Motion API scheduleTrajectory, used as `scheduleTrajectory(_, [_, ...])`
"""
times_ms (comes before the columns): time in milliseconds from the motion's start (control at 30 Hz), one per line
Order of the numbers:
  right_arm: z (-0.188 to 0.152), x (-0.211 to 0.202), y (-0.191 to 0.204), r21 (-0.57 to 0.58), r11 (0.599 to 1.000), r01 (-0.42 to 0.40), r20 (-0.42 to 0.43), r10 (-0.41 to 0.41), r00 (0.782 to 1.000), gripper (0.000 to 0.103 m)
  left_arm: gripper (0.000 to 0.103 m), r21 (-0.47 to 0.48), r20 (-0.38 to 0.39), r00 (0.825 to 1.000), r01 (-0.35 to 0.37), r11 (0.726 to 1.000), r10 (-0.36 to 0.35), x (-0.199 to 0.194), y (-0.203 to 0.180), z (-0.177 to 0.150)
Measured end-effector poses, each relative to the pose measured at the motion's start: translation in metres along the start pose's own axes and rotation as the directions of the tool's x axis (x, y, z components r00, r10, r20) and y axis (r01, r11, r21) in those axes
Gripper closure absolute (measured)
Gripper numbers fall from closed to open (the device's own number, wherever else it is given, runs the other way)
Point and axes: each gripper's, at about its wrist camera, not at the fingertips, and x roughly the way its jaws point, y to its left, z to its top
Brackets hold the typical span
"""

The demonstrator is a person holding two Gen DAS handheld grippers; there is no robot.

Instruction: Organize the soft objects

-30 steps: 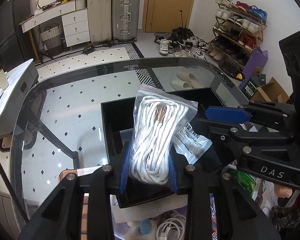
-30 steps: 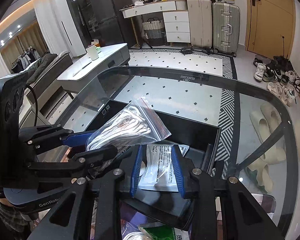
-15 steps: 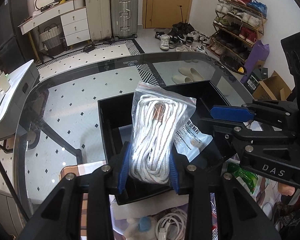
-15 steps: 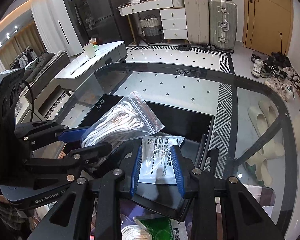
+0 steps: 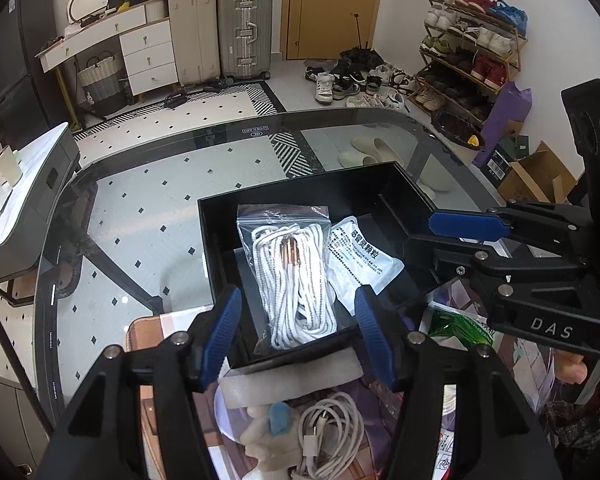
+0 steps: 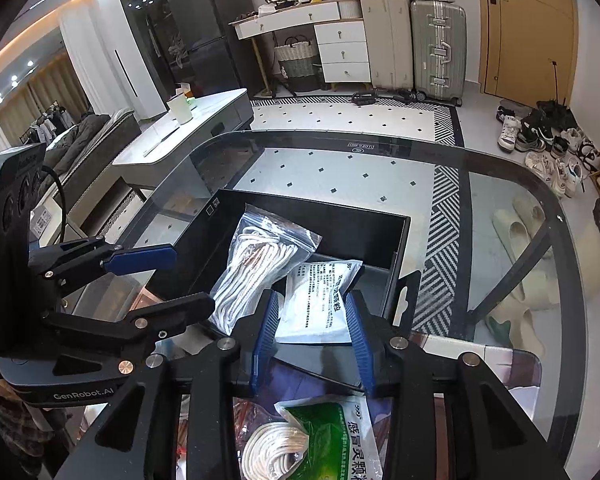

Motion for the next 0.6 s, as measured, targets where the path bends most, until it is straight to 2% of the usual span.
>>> scheduleTrajectory(100, [-0.003, -0.007, 0.002, -0.006, 1.0, 0.001, 0.009, -0.001, 1.0, 0.052, 0.03, -0.004, 0.014, 1.0, 0.004, 1.0, -0.004, -0.008, 0.0, -0.003])
scheduleTrajectory(167, [-0.006, -0.012, 0.003, -0.009, 1.0, 0.006, 0.011, -0.006, 1.0, 0.049, 0.03, -0.006, 0.021, 1.0, 0.002, 1.0, -0.002, -0.012, 0.0, -0.006])
scheduleTrajectory(233, [-0.007, -0.016, 0.002, -0.006, 1.0, 0.006, 0.016, -0.006, 1.0, 0.037, 0.027, -0.003, 0.02, 1.0, -0.004, 1.0, 0.004, -0.014, -0.001, -0.009])
scheduleTrajectory(300, [-0.011, -0.018, 0.003, -0.001, 1.0, 0.008, 0.013, -0.008, 1.0, 0.031, 0.016, -0.007, 0.019, 1.0, -0.004, 1.0, 0.004, -0.015, -0.001, -0.012])
scheduleTrajectory(400, [-0.014, -0.02, 0.003, 0.002, 1.0, 0.013, 0.009, -0.013, 1.0, 0.026, 0.006, -0.014, 0.022, 1.0, -0.006, 1.0, 0.006, -0.019, 0.002, -0.018])
scheduleTrajectory(600, [-0.027, -0.027, 0.003, 0.003, 1.0, 0.021, 0.0, -0.021, 1.0, 0.013, 0.001, -0.026, 0.025, 1.0, -0.01, 1.0, 0.011, -0.027, 0.005, -0.026])
